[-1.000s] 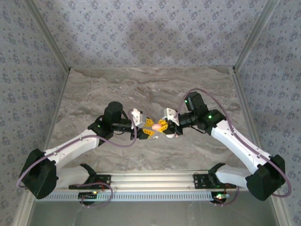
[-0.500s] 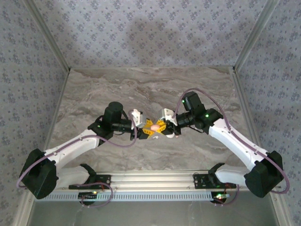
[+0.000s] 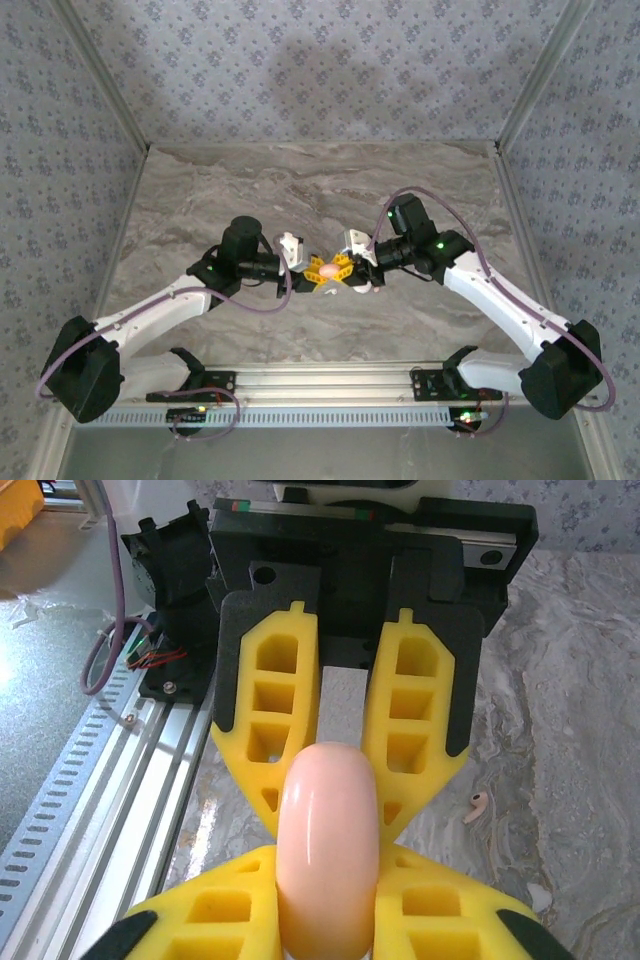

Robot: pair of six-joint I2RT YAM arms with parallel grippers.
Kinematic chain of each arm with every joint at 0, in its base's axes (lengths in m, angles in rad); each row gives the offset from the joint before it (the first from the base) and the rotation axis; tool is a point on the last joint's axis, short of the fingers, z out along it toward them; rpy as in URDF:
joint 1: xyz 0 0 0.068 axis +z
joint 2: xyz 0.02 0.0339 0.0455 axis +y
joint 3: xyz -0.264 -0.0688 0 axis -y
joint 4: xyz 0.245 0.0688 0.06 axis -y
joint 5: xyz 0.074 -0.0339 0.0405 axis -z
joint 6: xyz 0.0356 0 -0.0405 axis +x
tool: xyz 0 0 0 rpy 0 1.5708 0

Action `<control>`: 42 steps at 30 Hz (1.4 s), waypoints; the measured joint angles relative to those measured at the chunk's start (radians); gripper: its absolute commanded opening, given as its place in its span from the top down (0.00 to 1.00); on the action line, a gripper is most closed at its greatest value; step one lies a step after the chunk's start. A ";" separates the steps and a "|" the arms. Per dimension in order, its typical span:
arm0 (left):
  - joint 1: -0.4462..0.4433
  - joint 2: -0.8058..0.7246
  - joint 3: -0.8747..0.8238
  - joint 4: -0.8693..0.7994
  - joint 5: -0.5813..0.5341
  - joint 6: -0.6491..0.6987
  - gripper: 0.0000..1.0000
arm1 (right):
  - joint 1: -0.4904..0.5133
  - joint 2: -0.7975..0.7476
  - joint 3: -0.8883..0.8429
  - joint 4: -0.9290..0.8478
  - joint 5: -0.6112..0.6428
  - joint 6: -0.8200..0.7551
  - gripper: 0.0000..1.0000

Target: Insert the wireless bluetooth earbuds into the charging case

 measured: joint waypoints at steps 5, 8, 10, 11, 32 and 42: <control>0.000 0.000 0.000 0.000 0.000 0.000 0.81 | 0.000 -0.003 0.000 0.016 0.000 0.009 0.58; 0.000 0.000 0.000 -0.001 0.000 0.000 0.82 | -0.003 -0.011 0.000 0.028 0.011 0.011 0.58; 0.000 0.000 0.000 -0.001 0.000 0.001 0.82 | -0.007 -0.018 0.000 0.037 0.020 0.015 0.58; 0.000 0.000 0.000 0.000 -0.001 0.001 0.82 | -0.010 -0.021 0.000 0.039 0.023 0.018 0.58; 0.006 0.000 0.000 -0.022 -0.030 0.001 0.83 | -0.066 -0.052 -0.012 0.130 0.116 0.115 0.58; 0.037 0.004 -0.090 0.135 -0.037 -0.077 0.84 | -0.088 -0.101 -0.044 0.167 0.135 0.183 0.53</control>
